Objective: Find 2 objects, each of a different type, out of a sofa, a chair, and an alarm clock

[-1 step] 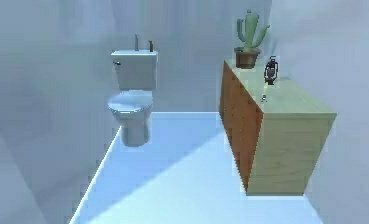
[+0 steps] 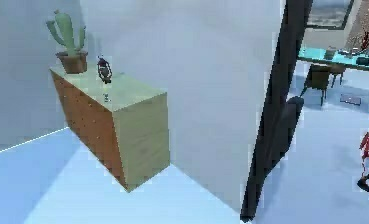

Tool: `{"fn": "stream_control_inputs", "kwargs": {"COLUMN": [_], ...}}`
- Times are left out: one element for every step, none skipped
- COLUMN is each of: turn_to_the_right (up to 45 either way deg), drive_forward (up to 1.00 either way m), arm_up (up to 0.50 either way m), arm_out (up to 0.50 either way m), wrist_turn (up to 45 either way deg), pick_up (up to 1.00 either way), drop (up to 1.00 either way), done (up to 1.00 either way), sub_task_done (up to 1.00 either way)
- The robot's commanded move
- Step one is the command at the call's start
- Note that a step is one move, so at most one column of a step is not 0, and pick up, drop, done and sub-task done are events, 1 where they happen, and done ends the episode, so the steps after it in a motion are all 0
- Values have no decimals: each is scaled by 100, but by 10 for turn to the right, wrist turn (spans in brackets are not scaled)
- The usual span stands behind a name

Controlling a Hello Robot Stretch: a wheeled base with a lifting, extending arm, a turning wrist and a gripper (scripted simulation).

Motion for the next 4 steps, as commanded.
{"fn": "stream_control_inputs", "kwargs": {"turn_to_the_right": [420,0,-450,0], "drive_forward": [0,60,0,0], "arm_up": [0,0,0,0], "arm_out": [0,0,0,0], "wrist_turn": [0,0,0,0], "pick_up": [0,0,0,0], "drop": [0,0,0,0], "done": [0,0,0,0], "sub_task_done": [0,0,0,100]}}
